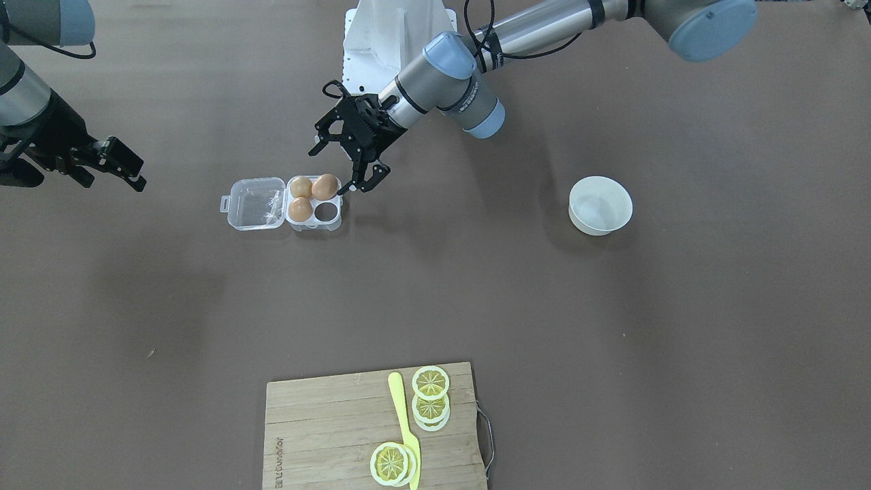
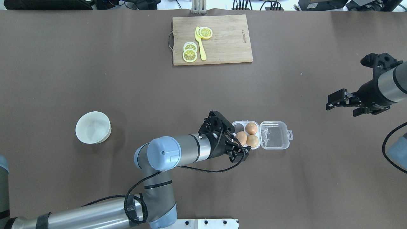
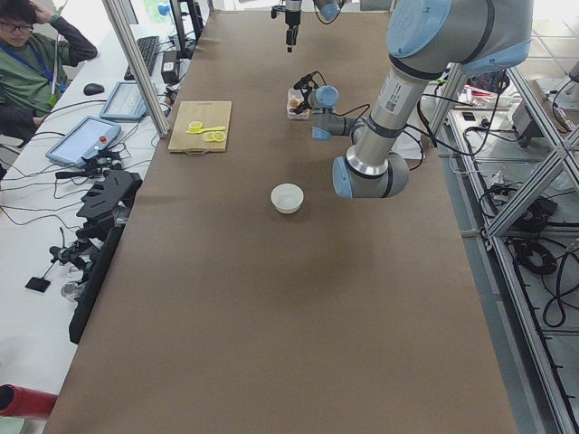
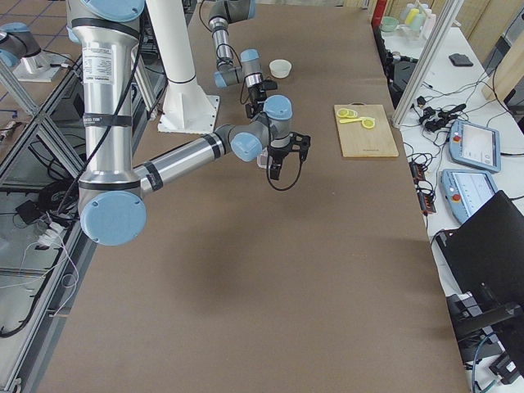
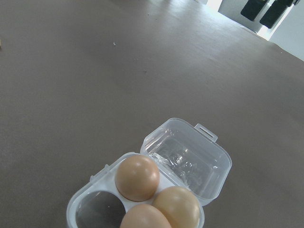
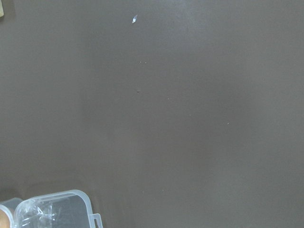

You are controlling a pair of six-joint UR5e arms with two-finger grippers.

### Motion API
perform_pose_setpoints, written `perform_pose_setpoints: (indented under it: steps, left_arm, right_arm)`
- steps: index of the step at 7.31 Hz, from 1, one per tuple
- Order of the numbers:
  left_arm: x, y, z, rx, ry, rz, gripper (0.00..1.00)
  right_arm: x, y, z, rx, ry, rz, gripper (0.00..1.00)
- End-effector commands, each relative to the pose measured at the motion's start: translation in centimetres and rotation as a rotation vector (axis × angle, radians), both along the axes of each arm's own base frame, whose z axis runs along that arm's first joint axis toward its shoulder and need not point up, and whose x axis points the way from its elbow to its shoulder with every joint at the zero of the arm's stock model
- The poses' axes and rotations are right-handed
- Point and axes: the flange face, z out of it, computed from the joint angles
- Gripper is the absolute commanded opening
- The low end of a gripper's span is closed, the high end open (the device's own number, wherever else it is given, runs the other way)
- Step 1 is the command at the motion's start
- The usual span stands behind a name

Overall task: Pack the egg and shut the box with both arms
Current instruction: 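Lower the egg into an empty slot and open the left gripper, then raise the left gripper off the egg box while the right arm advances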

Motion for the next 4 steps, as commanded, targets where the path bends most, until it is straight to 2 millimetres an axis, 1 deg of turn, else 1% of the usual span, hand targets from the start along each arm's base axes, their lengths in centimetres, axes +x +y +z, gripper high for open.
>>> perform_pose_setpoints:
  steps: [1,4]
  left_arm:
    - [0.19,0.02,0.22,-0.001,-0.007,-0.001,0.92]
    - [0.56,-0.02,0.18,-0.010,-0.026,-0.023,0.90]
  right_arm:
    - [0.00,0.02,0.04,-0.001,0.001,0.000,1.00]
    - [0.00,0.20,-0.12,-0.006,-0.010,-0.008,1.00]
